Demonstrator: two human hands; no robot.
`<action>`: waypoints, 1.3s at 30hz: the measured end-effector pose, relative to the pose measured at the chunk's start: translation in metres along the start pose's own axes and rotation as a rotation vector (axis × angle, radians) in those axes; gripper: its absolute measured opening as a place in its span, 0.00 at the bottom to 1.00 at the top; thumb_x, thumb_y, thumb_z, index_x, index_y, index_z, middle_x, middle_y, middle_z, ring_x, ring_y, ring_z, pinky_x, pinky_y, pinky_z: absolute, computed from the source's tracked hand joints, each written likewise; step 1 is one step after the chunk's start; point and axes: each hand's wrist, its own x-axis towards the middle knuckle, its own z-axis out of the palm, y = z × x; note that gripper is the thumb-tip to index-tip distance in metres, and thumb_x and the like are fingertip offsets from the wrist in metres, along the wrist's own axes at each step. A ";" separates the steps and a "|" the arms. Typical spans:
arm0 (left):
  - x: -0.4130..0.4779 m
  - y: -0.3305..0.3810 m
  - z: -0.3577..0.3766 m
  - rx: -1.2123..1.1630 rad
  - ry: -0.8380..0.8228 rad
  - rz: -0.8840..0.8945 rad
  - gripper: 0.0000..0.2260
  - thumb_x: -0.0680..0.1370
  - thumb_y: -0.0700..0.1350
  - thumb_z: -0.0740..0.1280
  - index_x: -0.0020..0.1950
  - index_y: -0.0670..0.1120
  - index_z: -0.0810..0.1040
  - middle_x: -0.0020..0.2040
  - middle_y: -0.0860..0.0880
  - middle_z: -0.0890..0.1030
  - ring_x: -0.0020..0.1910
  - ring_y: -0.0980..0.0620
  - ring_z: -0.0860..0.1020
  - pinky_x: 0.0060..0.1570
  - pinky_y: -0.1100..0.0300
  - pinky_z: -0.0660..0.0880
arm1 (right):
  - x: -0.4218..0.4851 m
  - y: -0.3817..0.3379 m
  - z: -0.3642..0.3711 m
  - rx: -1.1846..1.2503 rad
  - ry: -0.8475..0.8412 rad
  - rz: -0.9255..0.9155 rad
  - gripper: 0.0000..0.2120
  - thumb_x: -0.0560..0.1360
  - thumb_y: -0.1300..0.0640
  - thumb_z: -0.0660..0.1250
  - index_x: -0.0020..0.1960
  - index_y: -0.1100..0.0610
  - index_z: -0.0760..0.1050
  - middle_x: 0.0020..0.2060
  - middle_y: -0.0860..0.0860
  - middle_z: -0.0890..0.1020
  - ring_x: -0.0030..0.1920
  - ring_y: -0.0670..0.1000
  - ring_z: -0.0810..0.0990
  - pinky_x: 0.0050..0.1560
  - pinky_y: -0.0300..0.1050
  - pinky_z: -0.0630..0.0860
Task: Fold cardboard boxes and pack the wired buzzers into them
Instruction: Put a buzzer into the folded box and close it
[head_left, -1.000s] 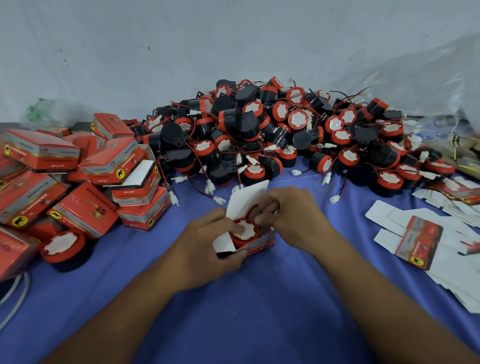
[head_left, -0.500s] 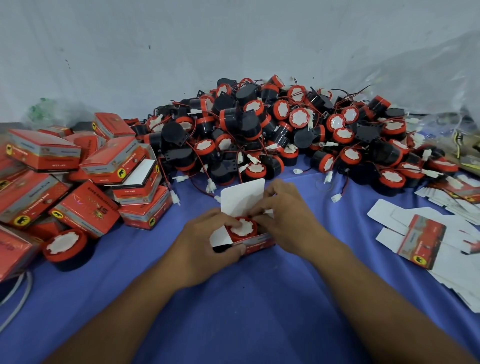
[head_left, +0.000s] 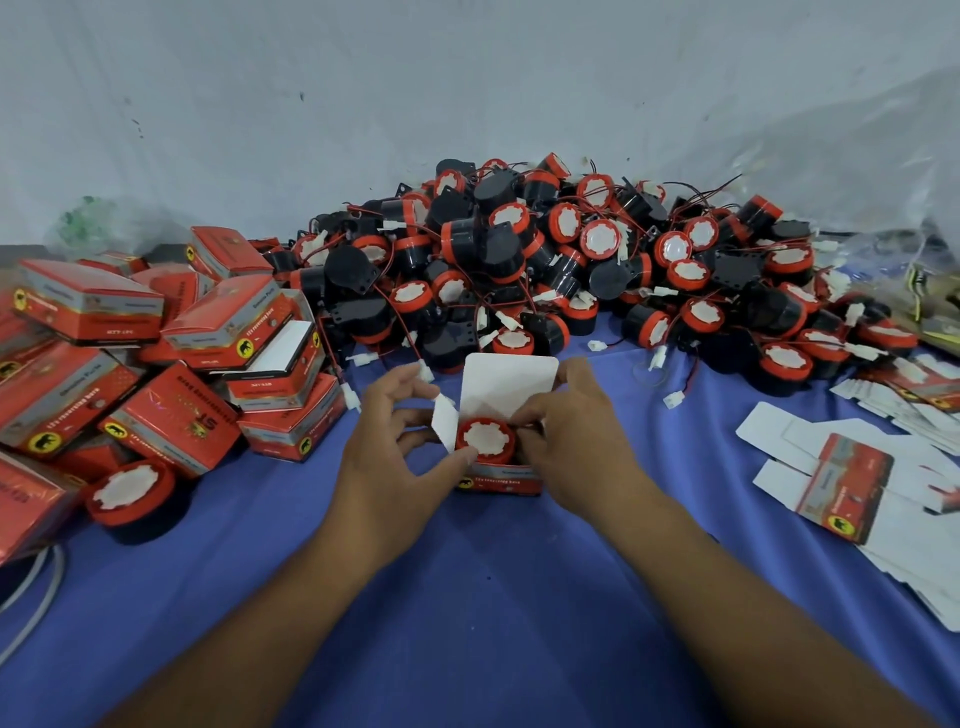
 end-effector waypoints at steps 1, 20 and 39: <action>-0.001 0.001 0.001 0.039 -0.014 0.030 0.36 0.71 0.44 0.78 0.65 0.72 0.61 0.59 0.67 0.74 0.57 0.61 0.78 0.55 0.70 0.75 | -0.001 0.000 0.001 -0.021 0.038 -0.028 0.05 0.75 0.63 0.71 0.49 0.60 0.85 0.57 0.55 0.69 0.51 0.56 0.75 0.51 0.48 0.77; 0.003 0.002 -0.005 0.351 -0.210 0.112 0.13 0.82 0.50 0.63 0.52 0.46 0.86 0.60 0.52 0.74 0.61 0.55 0.71 0.61 0.62 0.69 | -0.008 0.007 0.014 0.384 -0.042 -0.088 0.09 0.80 0.59 0.67 0.54 0.57 0.86 0.61 0.45 0.75 0.55 0.30 0.73 0.51 0.22 0.68; 0.003 0.000 -0.005 0.373 -0.106 0.181 0.07 0.78 0.38 0.70 0.54 0.43 0.86 0.60 0.51 0.75 0.57 0.64 0.71 0.58 0.77 0.65 | 0.000 0.013 0.008 0.278 0.016 -0.137 0.09 0.76 0.52 0.73 0.52 0.56 0.80 0.48 0.47 0.80 0.43 0.42 0.76 0.43 0.30 0.70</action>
